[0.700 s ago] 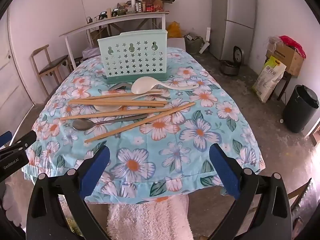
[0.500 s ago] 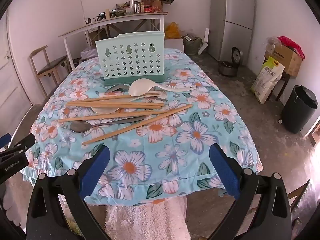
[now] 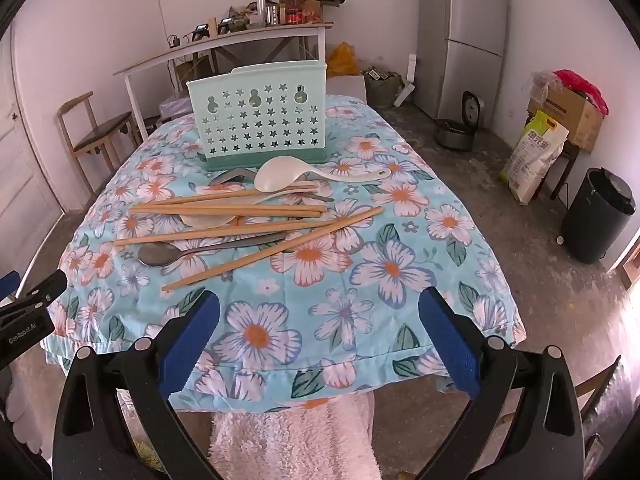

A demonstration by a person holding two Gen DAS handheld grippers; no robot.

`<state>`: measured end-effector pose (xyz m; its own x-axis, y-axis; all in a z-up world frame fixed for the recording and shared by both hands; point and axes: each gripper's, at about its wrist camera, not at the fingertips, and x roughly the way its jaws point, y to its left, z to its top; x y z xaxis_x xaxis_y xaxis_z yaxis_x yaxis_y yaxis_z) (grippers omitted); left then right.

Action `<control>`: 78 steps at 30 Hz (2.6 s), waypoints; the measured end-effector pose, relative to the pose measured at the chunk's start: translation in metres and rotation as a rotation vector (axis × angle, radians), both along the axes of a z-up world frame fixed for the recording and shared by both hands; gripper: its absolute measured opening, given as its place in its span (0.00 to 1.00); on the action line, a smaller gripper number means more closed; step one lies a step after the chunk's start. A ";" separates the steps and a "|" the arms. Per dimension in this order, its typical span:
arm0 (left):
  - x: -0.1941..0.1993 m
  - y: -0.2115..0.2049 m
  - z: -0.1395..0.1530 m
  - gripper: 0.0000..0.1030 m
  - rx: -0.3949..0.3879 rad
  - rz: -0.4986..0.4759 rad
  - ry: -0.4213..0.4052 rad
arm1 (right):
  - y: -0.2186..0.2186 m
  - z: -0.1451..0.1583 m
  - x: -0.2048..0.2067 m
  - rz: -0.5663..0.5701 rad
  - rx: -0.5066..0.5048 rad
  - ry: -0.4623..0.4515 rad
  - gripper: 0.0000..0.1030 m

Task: Organize utensils

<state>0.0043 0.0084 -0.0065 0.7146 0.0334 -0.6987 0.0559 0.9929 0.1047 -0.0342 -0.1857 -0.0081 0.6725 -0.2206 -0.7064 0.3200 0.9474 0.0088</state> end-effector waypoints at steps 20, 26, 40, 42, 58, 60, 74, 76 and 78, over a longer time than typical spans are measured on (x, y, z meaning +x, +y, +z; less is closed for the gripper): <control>0.000 0.001 0.001 0.92 -0.001 0.002 0.002 | -0.001 0.001 -0.001 0.000 -0.003 -0.002 0.94; -0.001 0.002 0.001 0.92 -0.002 0.003 0.003 | 0.000 0.002 0.000 -0.001 -0.002 -0.003 0.94; -0.001 0.005 0.003 0.92 0.002 0.016 0.005 | 0.001 0.004 -0.001 0.001 -0.001 -0.009 0.94; -0.001 0.005 0.003 0.92 0.005 0.020 0.004 | 0.002 0.005 0.000 0.003 0.000 -0.011 0.94; 0.000 0.007 0.003 0.92 0.006 0.033 0.005 | 0.001 0.005 0.003 0.013 0.001 -0.016 0.94; 0.000 0.007 0.003 0.92 0.006 0.033 0.004 | 0.001 0.005 0.003 0.014 0.002 -0.016 0.94; 0.004 0.007 0.000 0.92 0.016 0.035 0.021 | -0.002 -0.005 0.009 0.021 0.028 0.001 0.94; 0.006 0.006 -0.002 0.92 0.021 0.038 0.026 | -0.003 -0.007 0.010 0.022 0.035 0.007 0.94; 0.008 0.004 -0.003 0.92 0.026 0.041 0.030 | -0.004 -0.008 0.012 0.025 0.043 0.015 0.94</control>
